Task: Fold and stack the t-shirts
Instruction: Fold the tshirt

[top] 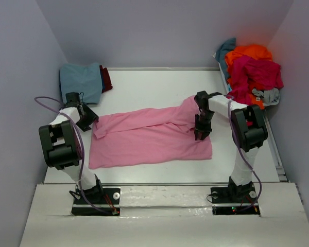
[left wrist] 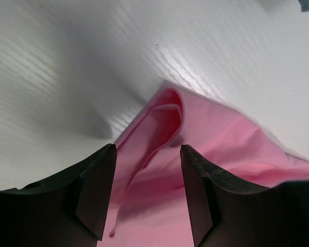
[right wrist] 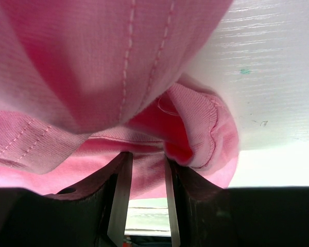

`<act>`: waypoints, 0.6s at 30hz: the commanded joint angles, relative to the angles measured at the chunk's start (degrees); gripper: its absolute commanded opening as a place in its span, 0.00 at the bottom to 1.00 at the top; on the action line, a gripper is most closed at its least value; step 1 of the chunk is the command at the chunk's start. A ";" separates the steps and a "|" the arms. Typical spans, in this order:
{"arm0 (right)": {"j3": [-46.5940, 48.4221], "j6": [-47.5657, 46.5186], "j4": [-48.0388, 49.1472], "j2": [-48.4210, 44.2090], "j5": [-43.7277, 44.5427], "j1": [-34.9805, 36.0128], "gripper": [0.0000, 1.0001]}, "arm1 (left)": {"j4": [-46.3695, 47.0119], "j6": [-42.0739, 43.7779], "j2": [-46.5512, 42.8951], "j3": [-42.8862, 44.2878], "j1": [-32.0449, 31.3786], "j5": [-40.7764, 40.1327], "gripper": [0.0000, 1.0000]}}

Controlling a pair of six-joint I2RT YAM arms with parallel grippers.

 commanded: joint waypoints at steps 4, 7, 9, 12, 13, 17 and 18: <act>-2.61 0.44 2.12 -0.60 1.04 0.59 0.38 | 4.22 1.21 2.58 3.66 -2.07 5.77 0.63; -2.70 0.35 2.04 -0.77 1.13 0.59 0.38 | 5.35 1.04 4.08 4.19 -2.07 5.60 0.62; -2.79 0.27 2.12 -0.77 1.22 0.59 0.38 | 5.62 1.04 4.25 4.45 -2.07 5.25 0.63; -3.14 0.27 2.30 -0.95 1.04 0.59 0.38 | 5.45 1.21 5.31 5.77 -2.07 4.90 0.62; -3.40 0.27 2.39 -1.04 0.87 0.59 0.38 | 5.45 1.39 5.57 6.12 -2.07 4.90 0.62; -3.67 0.09 2.39 -1.30 1.04 0.59 0.38 | 5.98 1.57 6.37 6.04 -2.07 4.11 0.61; -3.75 0.18 2.39 -1.39 1.04 0.59 0.38 | 6.33 1.57 6.45 5.86 -2.07 3.84 0.61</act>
